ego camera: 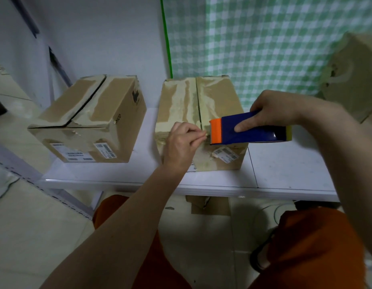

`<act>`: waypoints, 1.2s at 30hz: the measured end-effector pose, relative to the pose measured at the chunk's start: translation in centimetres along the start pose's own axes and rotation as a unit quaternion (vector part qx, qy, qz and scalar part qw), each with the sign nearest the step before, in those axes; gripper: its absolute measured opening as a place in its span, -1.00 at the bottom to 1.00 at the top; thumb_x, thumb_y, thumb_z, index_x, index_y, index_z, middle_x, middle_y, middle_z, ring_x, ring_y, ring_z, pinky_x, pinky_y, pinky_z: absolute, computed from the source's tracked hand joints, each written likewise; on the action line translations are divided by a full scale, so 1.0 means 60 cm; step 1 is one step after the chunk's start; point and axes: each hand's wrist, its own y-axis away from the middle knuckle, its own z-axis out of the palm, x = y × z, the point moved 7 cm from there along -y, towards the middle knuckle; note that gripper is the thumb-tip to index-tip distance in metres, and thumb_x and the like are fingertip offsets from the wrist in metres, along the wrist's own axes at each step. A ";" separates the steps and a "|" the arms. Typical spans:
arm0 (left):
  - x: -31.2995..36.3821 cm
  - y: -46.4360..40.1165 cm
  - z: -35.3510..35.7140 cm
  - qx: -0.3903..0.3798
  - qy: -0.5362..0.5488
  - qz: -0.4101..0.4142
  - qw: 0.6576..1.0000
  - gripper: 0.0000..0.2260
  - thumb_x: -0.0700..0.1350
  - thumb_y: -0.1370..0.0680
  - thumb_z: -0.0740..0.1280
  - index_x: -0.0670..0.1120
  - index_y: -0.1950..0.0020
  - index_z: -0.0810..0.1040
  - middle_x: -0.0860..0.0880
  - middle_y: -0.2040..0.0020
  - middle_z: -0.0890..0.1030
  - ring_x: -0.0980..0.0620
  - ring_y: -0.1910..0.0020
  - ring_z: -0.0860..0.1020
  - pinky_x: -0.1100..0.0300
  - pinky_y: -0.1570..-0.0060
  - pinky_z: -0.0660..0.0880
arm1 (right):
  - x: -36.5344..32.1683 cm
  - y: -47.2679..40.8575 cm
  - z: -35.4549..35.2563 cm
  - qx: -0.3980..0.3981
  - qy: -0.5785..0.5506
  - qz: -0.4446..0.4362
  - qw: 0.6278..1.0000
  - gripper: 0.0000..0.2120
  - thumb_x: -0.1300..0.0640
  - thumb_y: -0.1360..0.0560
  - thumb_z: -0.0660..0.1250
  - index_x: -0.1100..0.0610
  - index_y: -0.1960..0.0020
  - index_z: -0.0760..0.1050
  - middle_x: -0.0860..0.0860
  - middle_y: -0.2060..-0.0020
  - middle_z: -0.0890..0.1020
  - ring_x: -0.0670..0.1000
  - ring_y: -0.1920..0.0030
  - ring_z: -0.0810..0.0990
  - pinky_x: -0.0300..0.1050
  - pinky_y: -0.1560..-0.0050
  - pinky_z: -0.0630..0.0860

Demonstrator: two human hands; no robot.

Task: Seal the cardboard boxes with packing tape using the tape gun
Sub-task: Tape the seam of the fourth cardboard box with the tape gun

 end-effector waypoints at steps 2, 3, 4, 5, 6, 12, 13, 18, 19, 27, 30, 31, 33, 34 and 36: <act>-0.001 0.001 -0.001 0.004 0.000 0.017 1.000 -0.84 -0.11 -0.45 0.41 -0.18 0.10 0.70 -0.06 0.17 0.60 0.06 0.11 0.44 0.41 0.10 0.35 | 0.005 -0.002 0.004 -0.008 -0.005 0.005 1.000 -0.58 -0.27 -0.29 0.44 0.10 0.21 0.60 0.02 0.30 0.63 -0.02 0.28 0.58 -0.17 0.32 0.41; -0.001 0.003 0.000 0.008 -0.005 0.026 1.000 -0.85 -0.12 -0.45 0.42 -0.18 0.09 0.71 -0.06 0.17 0.60 0.05 0.11 0.45 0.40 0.10 0.36 | 0.009 -0.002 0.006 -0.013 -0.005 0.008 1.000 -0.57 -0.27 -0.28 0.44 0.11 0.19 0.61 0.03 0.29 0.64 -0.01 0.26 0.59 -0.16 0.31 0.43; -0.001 0.005 0.000 0.012 -0.010 0.033 0.999 -0.86 -0.13 -0.45 0.42 -0.18 0.09 0.71 -0.06 0.17 0.60 0.04 0.12 0.45 0.39 0.10 0.37 | 0.016 -0.001 0.004 -0.016 0.001 0.014 1.000 -0.56 -0.27 -0.27 0.44 0.12 0.18 0.61 0.04 0.28 0.65 0.01 0.26 0.60 -0.15 0.29 0.45; -0.002 0.006 0.001 0.013 -0.011 0.037 0.999 -0.86 -0.13 -0.45 0.43 -0.17 0.08 0.71 -0.06 0.17 0.60 0.03 0.12 0.45 0.36 0.10 0.38 | 0.027 0.004 -0.002 -0.013 0.013 0.021 1.000 -0.53 -0.28 -0.26 0.45 0.14 0.18 0.62 0.06 0.27 0.65 0.02 0.26 0.60 -0.13 0.27 0.45; -0.003 0.007 0.002 0.013 -0.009 0.039 0.999 -0.87 -0.14 -0.45 0.44 -0.17 0.08 0.71 -0.05 0.17 0.60 0.03 0.12 0.45 0.32 0.11 0.40 | 0.040 0.011 -0.014 -0.008 0.026 0.030 0.999 -0.50 -0.30 -0.24 0.45 0.16 0.19 0.63 0.09 0.28 0.66 0.04 0.27 0.59 -0.12 0.26 0.44; 0.002 0.005 0.003 0.004 -0.015 0.023 1.000 -0.88 -0.16 -0.46 0.44 -0.16 0.05 0.70 -0.05 0.14 0.59 0.00 0.10 0.46 0.20 0.12 0.44 | 0.090 0.042 -0.052 0.008 0.027 0.059 0.998 -0.49 -0.31 -0.22 0.42 0.15 0.18 0.63 0.07 0.29 0.64 0.04 0.27 0.60 -0.12 0.29 0.44; 0.004 0.007 0.004 0.002 -0.024 0.017 1.000 -0.87 -0.16 -0.47 0.42 -0.16 0.04 0.69 -0.06 0.13 0.59 -0.02 0.08 0.47 0.18 0.11 0.45 | 0.090 0.038 -0.046 0.010 0.028 0.055 0.998 -0.50 -0.29 -0.26 0.42 0.16 0.17 0.63 0.08 0.28 0.64 0.04 0.26 0.59 -0.12 0.28 0.44; 0.046 0.000 0.021 -0.020 -0.032 0.041 0.998 -0.80 -0.15 -0.52 0.32 -0.20 -0.04 0.67 -0.12 0.03 0.64 -0.09 0.01 0.52 0.12 0.01 0.49 | 0.093 0.035 -0.043 0.020 0.008 0.048 0.999 -0.55 -0.24 -0.30 0.44 0.16 0.17 0.62 0.06 0.29 0.64 0.02 0.28 0.59 -0.14 0.31 0.43; 0.059 -0.004 0.032 -0.035 -0.020 0.059 0.997 -0.80 -0.17 -0.51 0.34 -0.21 -0.06 0.67 -0.13 0.03 0.65 -0.09 0.02 0.54 0.13 0.01 0.50 | 0.093 0.035 -0.043 0.019 0.005 0.045 0.999 -0.55 -0.25 -0.29 0.44 0.17 0.18 0.62 0.07 0.30 0.64 0.02 0.29 0.59 -0.14 0.31 0.44; 0.090 -0.003 0.100 -0.096 -0.071 0.083 0.989 -0.70 -0.08 -0.54 0.23 -0.16 -0.16 0.63 -0.10 -0.13 0.64 -0.04 -0.15 0.60 0.08 -0.24 0.44 | 0.111 0.036 -0.036 0.016 -0.016 0.042 0.999 -0.44 -0.33 -0.15 0.40 0.16 0.20 0.63 0.08 0.30 0.65 0.04 0.28 0.60 -0.09 0.23 0.45; 0.085 -0.002 0.104 -0.080 -0.091 0.100 0.987 -0.74 -0.16 -0.52 0.36 -0.15 -0.19 0.62 -0.10 -0.15 0.64 -0.04 -0.17 0.60 0.08 -0.23 0.44 | 0.119 0.034 -0.035 0.009 -0.042 0.036 0.998 -0.51 -0.29 -0.19 0.42 0.12 0.17 0.63 0.02 0.30 0.66 -0.01 0.28 0.61 -0.16 0.30 0.45; 0.083 0.000 0.104 -0.076 -0.093 0.101 0.988 -0.73 -0.19 -0.49 0.41 -0.15 -0.19 0.61 -0.10 -0.15 0.63 -0.04 -0.17 0.59 0.09 -0.24 0.42 | 0.120 0.033 -0.033 0.005 -0.050 0.032 0.998 -0.53 -0.27 -0.20 0.42 0.11 0.16 0.63 0.00 0.30 0.66 -0.03 0.27 0.62 -0.17 0.32 0.44; 0.079 0.002 0.106 -0.068 -0.090 0.103 0.988 -0.70 -0.21 -0.47 0.45 -0.15 -0.20 0.61 -0.09 -0.16 0.63 -0.03 -0.18 0.59 0.13 -0.25 0.38 | 0.129 0.036 -0.035 -0.010 -0.051 0.031 0.998 -0.55 -0.27 -0.19 0.41 0.08 0.15 0.62 -0.02 0.30 0.67 -0.04 0.26 0.63 -0.19 0.32 0.45; 0.078 0.002 0.106 -0.064 -0.087 0.105 0.989 -0.71 -0.20 -0.48 0.44 -0.14 -0.20 0.61 -0.08 -0.17 0.63 -0.02 -0.19 0.58 0.16 -0.26 0.36 | 0.137 0.040 -0.037 -0.017 -0.041 0.034 0.998 -0.54 -0.29 -0.17 0.41 0.06 0.16 0.62 -0.04 0.32 0.67 -0.04 0.26 0.64 -0.19 0.32 0.45; 0.076 0.001 0.107 -0.070 -0.087 0.110 0.988 -0.73 -0.17 -0.52 0.38 -0.13 -0.22 0.60 -0.07 -0.18 0.62 0.00 -0.21 0.56 0.21 -0.28 0.30 | 0.159 0.051 -0.056 -0.017 -0.018 0.041 0.999 -0.49 -0.35 -0.10 0.40 0.05 0.20 0.64 -0.05 0.40 0.67 -0.03 0.28 0.64 -0.16 0.29 0.45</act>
